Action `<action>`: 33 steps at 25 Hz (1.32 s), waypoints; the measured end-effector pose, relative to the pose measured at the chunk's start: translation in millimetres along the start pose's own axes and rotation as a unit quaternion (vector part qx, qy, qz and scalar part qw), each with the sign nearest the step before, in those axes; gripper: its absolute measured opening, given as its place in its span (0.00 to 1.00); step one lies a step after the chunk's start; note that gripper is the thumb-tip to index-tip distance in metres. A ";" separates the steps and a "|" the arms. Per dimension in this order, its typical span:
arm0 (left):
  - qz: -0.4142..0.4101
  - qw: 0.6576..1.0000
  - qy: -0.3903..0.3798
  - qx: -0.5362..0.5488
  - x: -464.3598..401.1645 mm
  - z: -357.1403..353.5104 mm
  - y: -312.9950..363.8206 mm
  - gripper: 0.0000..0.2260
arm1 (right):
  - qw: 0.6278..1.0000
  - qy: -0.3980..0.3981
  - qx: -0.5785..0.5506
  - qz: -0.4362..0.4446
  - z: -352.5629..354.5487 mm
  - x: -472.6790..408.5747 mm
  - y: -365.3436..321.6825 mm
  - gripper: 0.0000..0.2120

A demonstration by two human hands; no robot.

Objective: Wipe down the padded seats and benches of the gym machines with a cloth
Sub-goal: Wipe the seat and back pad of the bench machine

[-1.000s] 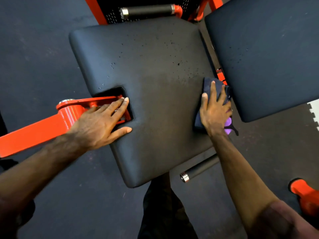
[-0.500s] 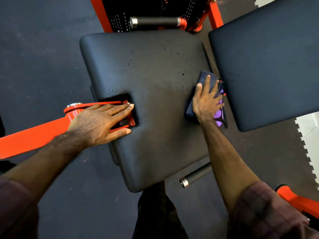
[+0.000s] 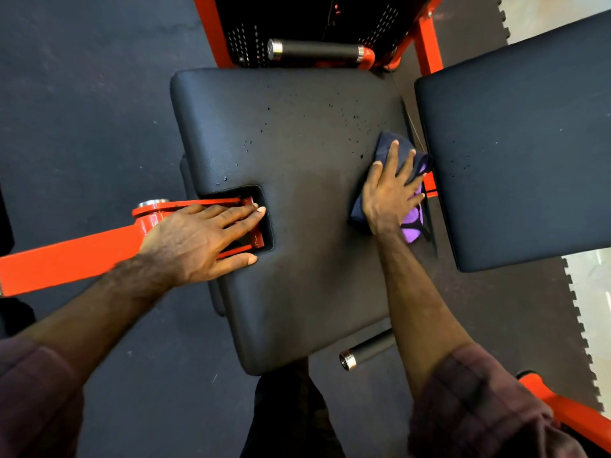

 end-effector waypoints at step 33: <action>0.003 0.999 0.031 0.034 -2.5 -1.9 -1.8 0.36 | 0.998 -0.017 0.024 0.062 2.4 -42.7 -31.3 0.29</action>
Point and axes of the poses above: each hand's wrist, its own x-axis away from the middle knuckle, its own z-axis out of the back of the hand, y = z × x, the point moved 6 cm from there along -x, towards the middle knuckle, and after that the axes turned 10 degrees about z, right-handed, at the moved point
